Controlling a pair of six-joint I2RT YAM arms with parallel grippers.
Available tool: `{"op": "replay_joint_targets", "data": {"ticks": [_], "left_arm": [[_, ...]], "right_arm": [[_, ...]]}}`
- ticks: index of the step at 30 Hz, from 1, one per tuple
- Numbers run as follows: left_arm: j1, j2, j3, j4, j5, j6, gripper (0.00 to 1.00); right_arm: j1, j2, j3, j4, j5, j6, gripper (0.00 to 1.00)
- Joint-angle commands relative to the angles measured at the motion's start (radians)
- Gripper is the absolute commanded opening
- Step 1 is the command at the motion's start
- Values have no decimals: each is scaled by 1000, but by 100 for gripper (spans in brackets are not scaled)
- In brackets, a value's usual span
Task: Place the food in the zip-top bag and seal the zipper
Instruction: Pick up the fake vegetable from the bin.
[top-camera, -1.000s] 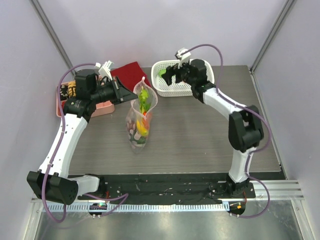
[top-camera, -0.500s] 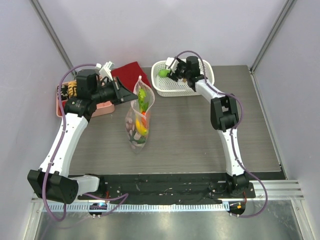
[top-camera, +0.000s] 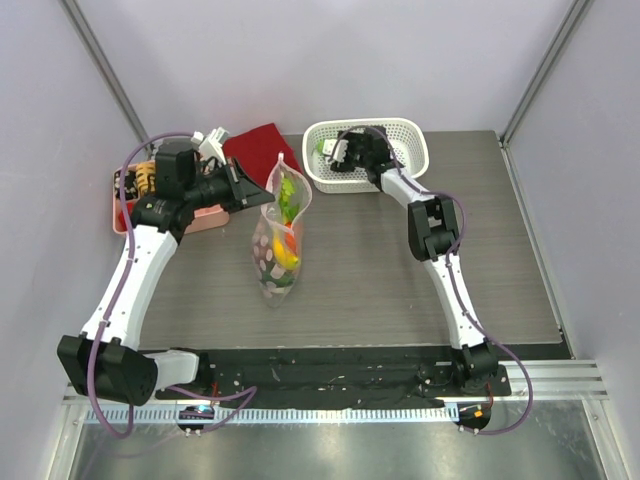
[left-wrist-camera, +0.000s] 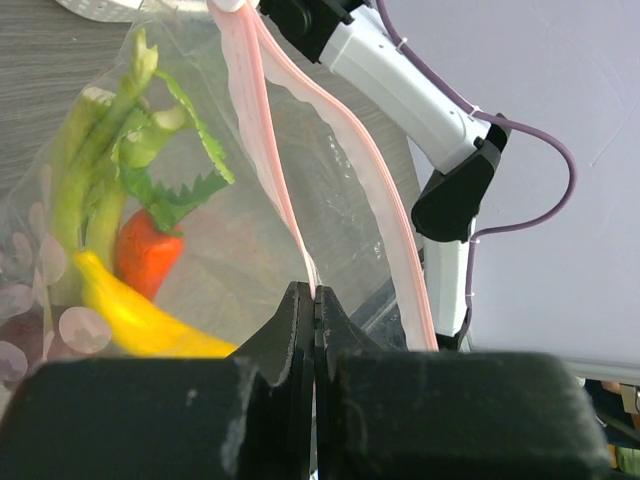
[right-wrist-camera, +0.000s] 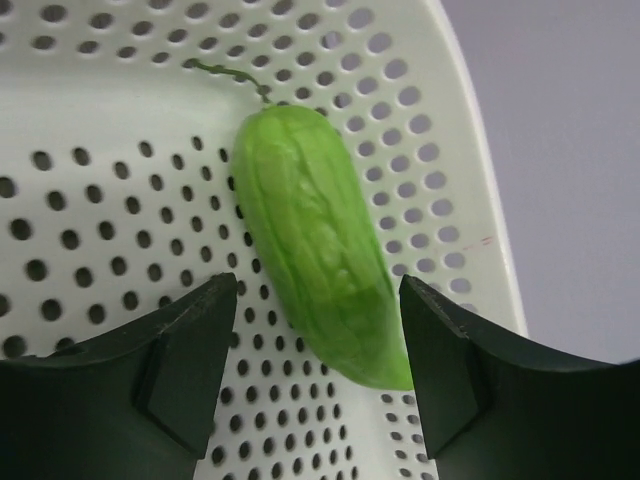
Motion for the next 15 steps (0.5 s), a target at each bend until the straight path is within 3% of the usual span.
{"op": "replay_joint_targets", "data": {"ticks": [1, 8, 12, 14, 15], "left_arm": [[13, -8, -10, 27, 9, 4, 0], [27, -4, -13, 21, 13, 1, 0], [31, 5, -10, 21, 21, -2, 0], [33, 8, -10, 18, 22, -4, 0], [35, 8, -8, 18, 22, -4, 0]], "right_arm": [[3, 64, 108, 50, 21, -84, 73], [-8, 150, 183, 75, 33, -170, 69], [-16, 175, 188, 137, 56, -172, 39], [-19, 175, 185, 170, 70, -161, 35], [-22, 169, 182, 185, 75, -139, 28]]}}
